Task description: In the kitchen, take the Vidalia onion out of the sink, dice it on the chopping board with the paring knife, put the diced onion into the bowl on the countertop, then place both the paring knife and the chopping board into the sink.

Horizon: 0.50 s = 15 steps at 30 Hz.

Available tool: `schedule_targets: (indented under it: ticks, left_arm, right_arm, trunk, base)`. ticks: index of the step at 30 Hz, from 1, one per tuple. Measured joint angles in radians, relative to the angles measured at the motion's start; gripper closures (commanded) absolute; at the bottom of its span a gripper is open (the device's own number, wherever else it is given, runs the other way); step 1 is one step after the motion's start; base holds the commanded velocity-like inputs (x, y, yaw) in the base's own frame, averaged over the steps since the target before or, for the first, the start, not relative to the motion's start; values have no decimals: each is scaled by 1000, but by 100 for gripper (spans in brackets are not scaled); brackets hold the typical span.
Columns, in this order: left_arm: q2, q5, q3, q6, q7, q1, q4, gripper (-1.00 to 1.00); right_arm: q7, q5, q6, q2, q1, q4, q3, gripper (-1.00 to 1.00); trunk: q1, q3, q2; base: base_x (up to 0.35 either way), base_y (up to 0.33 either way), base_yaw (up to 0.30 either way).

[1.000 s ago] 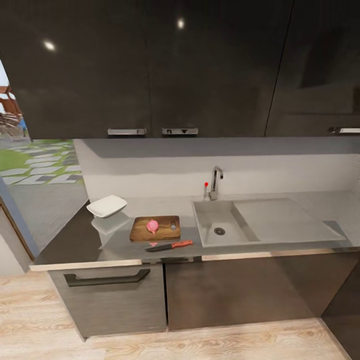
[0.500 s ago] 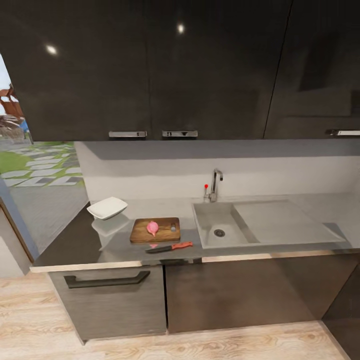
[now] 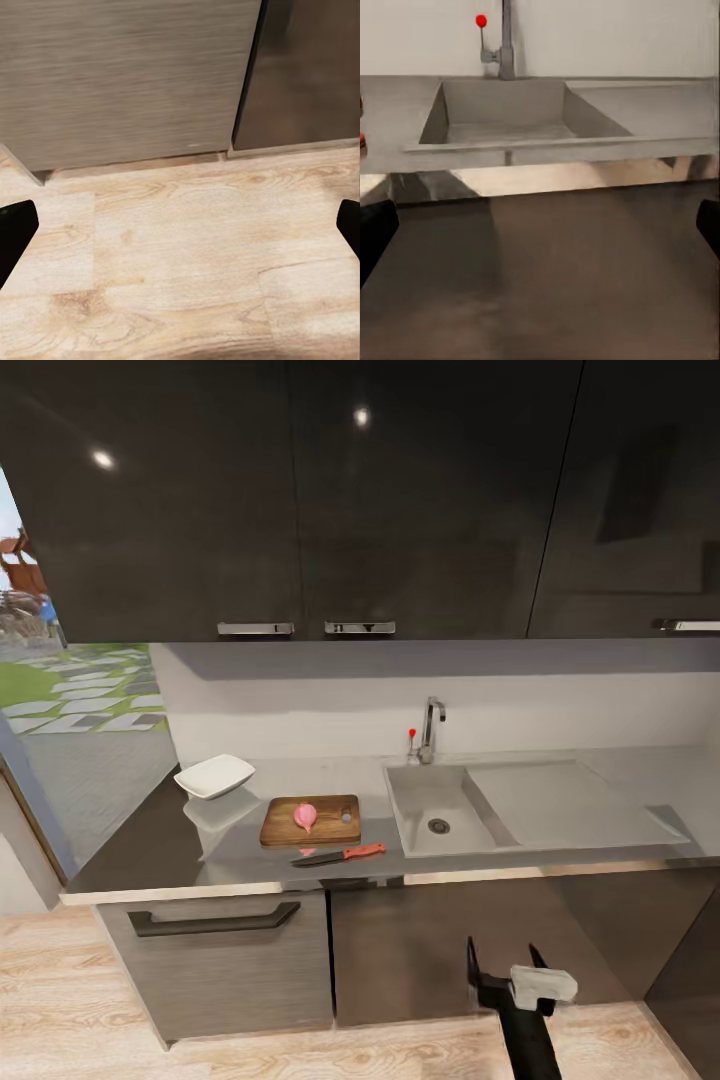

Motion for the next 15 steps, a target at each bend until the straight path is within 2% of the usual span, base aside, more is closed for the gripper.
schedule_targets:
  ticks: [3, 5, 6, 11, 13, 15]
  left_arm:
    - [0, 0, 0, 0, 0, 0, 1, -100]
    - [0, 0, 0, 0, 0, 0, 2, -100]
    - [0, 0, 0, 0, 0, 0, 3, -100]
    - [0, 0, 0, 0, 0, 0, 3, -100]
    - [0, 0, 0, 0, 0, 0, 4, -100]
    - [0, 0, 0, 0, 0, 0, 5, -100]
  right_arm:
    - [-7, 0, 137, 0, -16, -124, 0, -100]
    - [-9, 0, 232, 0, -51, -184, 0, -100]
    - [-9, 0, 307, 0, -95, -207, 0, -100]
    - [7, -3, 582, 1, -327, -222, 0, -100]
    - [33, -4, 649, 1, -378, -221, 1, -100]
    - [112, -5, 729, 2, -432, -212, 4, -100]
  trunk:
    - [0, 0, 0]
    - [0, 0, 0]
    - [0, 0, 0]
    - [0, 0, 0]
    - [0, 0, 0]
    - [0, 0, 0]
  base:
    - [0, 0, 0]
    - [0, 0, 0]
    - [0, 0, 0]
    - [0, 0, 0]
    - [0, 0, 0]
    - [0, 0, 0]
